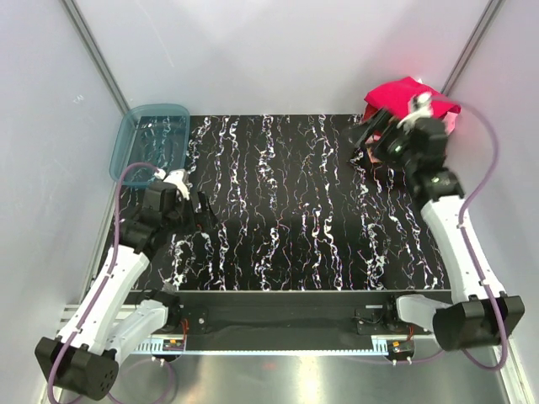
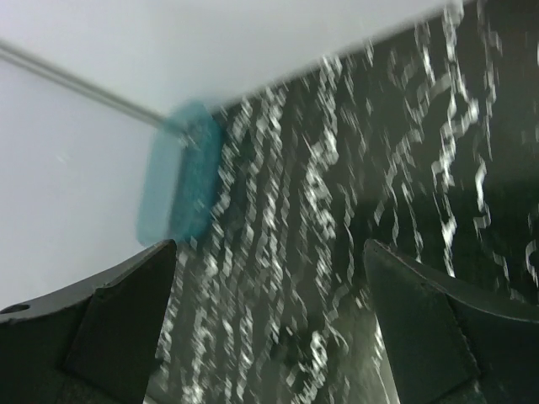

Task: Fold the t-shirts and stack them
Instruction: Reset both grippers

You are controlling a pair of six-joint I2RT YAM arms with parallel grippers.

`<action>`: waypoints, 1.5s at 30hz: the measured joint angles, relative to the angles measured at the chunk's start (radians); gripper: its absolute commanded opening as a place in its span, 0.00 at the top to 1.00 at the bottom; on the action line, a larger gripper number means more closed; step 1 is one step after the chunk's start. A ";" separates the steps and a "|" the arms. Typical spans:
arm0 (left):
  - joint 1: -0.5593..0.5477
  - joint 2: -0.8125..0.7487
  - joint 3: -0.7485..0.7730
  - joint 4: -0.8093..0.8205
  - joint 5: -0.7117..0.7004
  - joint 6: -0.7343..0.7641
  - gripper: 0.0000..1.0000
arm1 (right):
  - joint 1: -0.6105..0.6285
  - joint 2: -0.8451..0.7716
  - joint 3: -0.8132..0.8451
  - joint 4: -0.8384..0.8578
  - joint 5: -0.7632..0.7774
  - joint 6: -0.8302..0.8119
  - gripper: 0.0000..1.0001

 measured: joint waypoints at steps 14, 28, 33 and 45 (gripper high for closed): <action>0.018 -0.260 -0.074 0.092 -0.182 0.021 0.01 | 0.318 -0.353 -0.682 0.108 0.120 0.028 0.00; 0.185 0.101 -0.373 0.627 -0.342 0.175 0.01 | 0.617 -0.135 -0.916 0.518 0.256 0.087 0.00; 0.305 0.256 -0.414 0.804 -0.280 0.203 0.01 | 0.618 -0.138 -0.917 0.587 0.294 0.087 0.00; 0.422 0.312 -0.611 1.407 -0.060 0.243 0.01 | 0.618 -0.157 -0.955 0.646 0.314 0.087 0.00</action>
